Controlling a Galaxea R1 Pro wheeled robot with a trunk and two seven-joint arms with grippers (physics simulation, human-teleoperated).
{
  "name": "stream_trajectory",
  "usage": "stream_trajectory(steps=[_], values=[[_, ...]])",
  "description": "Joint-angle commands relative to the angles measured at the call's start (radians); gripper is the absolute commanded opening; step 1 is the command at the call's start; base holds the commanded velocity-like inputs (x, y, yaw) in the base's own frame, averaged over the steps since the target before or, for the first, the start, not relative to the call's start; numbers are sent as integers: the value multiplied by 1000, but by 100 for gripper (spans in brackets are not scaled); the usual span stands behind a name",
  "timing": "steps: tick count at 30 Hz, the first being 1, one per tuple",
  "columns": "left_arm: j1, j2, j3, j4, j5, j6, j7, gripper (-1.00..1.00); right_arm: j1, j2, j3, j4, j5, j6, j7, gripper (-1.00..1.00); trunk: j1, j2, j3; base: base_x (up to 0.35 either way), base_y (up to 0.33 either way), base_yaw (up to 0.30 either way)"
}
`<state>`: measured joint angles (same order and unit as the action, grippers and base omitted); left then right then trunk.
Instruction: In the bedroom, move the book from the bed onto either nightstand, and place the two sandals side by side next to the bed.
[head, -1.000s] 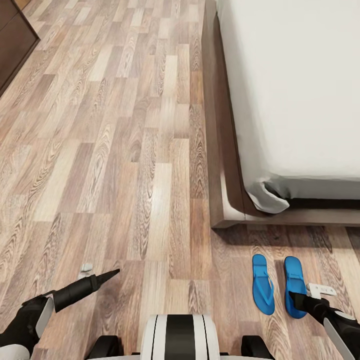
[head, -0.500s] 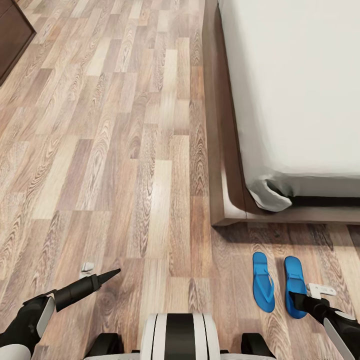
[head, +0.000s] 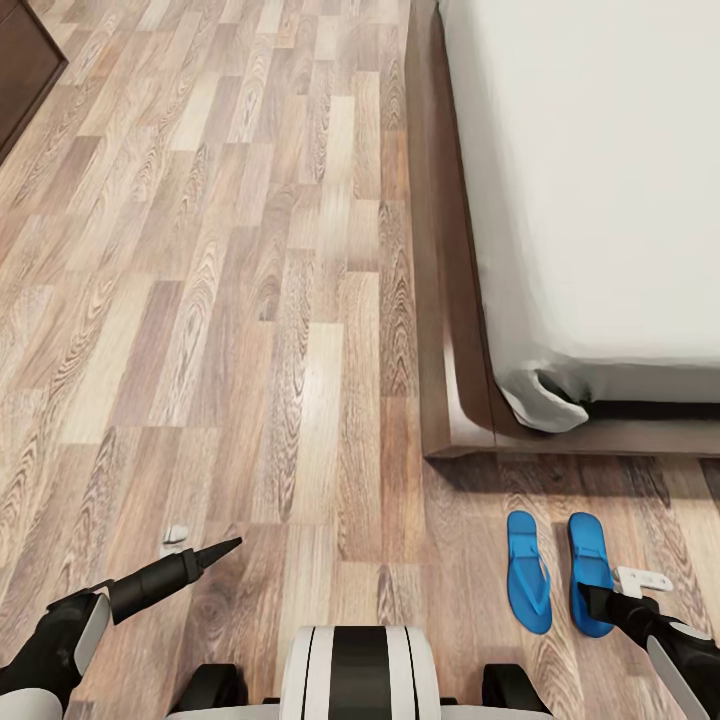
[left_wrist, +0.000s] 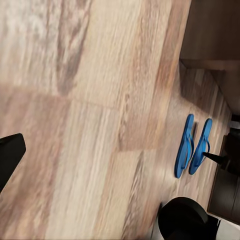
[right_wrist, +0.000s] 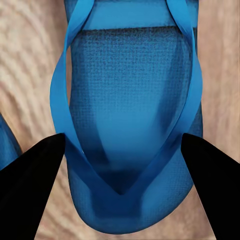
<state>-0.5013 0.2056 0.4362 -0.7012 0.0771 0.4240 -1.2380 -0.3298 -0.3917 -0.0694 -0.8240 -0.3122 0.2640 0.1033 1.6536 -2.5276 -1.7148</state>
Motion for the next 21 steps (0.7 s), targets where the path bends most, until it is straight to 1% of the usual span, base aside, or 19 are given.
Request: stream_trajectory(steps=[1, 4, 8, 15, 21], values=[[0, 0, 1, 0, 3, 10, -3, 100, 0, 0, -3, -1, -5, 6, 4, -100, 0, 0, 0, 19, 0, 0], [0, -1, 1, 0, 2, 9, -2, 100, 0, 1, -3, -1, -5, 6, 4, -100, 0, 0, 0, 26, 0, 0], [0, -2, 1, 0, 1, 9, -2, 100, 0, 0, -3, -1, -5, 6, 4, -100, 0, 0, 0, 166, 0, 0], [0, -2, 1, 0, 3, 10, -3, 100, 0, 0, -2, -1, -5, 6, 4, -100, 0, 0, 0, 19, 0, 0], [0, -2, 1, 0, 3, 10, -2, 100, 0, 1, -2, -1, -5, 6, 4, -100, 3, -2, -24, 0, 0, 0]])
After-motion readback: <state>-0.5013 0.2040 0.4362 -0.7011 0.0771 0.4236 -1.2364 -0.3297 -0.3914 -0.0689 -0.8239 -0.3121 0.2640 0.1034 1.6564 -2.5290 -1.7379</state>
